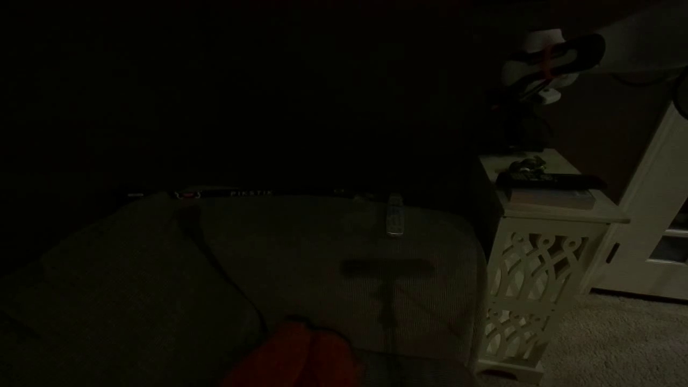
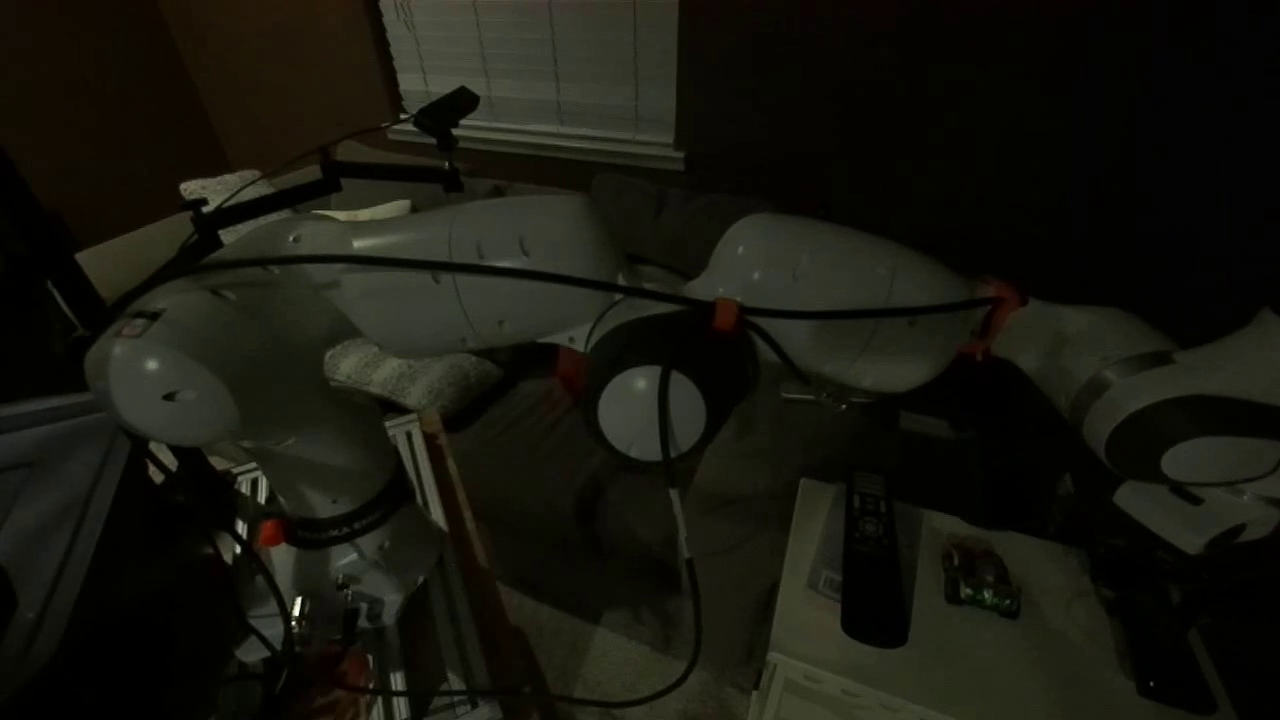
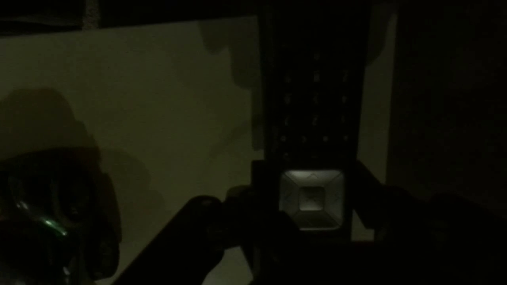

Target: Put the remote controller on the side table

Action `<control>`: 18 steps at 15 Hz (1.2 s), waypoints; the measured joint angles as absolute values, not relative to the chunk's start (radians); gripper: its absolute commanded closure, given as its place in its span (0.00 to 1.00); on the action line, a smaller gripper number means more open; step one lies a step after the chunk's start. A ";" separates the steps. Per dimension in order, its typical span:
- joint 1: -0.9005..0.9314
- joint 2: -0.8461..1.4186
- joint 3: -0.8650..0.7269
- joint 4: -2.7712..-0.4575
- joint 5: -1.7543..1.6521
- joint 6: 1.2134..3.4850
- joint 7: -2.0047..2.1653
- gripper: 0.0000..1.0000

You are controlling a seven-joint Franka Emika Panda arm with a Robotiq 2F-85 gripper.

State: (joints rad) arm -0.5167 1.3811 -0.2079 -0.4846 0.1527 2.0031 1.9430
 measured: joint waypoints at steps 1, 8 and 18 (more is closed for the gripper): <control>-0.522 1.385 -0.208 -0.479 0.146 1.995 1.929 0.72; -0.537 1.404 -0.181 -0.460 0.144 1.984 1.836 0.00; -0.531 1.295 -0.138 -0.439 0.141 1.984 1.705 0.00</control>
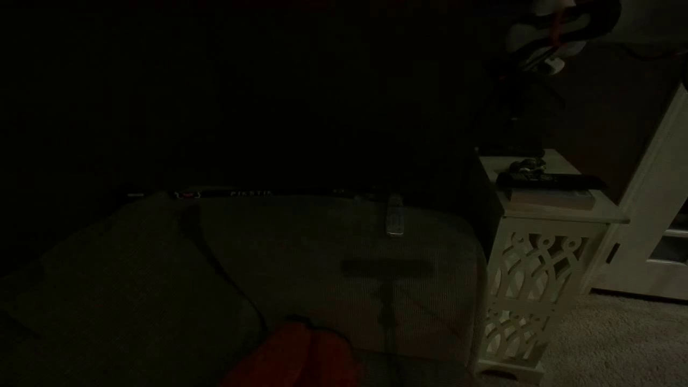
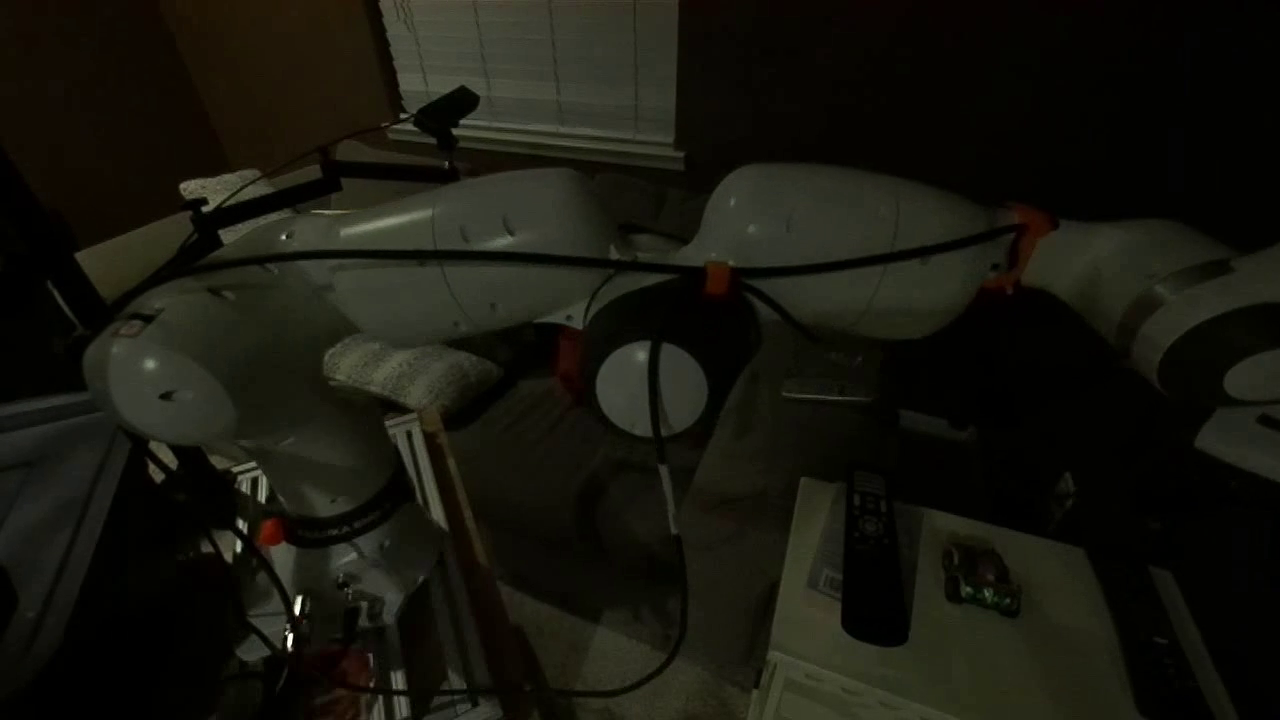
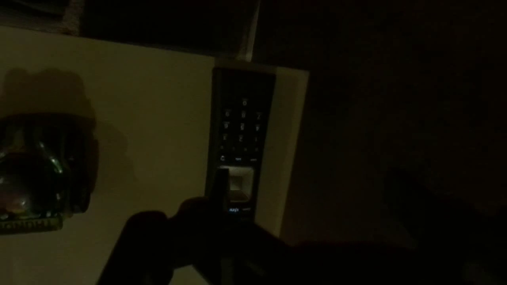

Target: Put the remote controller on the side table

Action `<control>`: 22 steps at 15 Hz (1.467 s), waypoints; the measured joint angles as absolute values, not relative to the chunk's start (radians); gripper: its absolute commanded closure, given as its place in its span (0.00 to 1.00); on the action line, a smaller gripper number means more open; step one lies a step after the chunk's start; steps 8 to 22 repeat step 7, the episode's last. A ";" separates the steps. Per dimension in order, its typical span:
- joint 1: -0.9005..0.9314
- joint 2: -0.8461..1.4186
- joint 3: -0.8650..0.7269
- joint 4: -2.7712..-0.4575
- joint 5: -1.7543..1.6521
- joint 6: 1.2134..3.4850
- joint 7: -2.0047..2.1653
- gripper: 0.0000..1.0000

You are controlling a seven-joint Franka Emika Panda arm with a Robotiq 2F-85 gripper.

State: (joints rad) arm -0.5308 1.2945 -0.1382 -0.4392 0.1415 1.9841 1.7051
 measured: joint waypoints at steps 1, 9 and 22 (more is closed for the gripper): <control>-0.530 1.278 -0.124 -0.440 0.142 1.962 1.652 0.00; -0.521 1.247 -0.037 -0.441 0.150 1.900 1.352 0.00; -0.521 1.247 -0.037 -0.441 0.150 1.900 1.352 0.00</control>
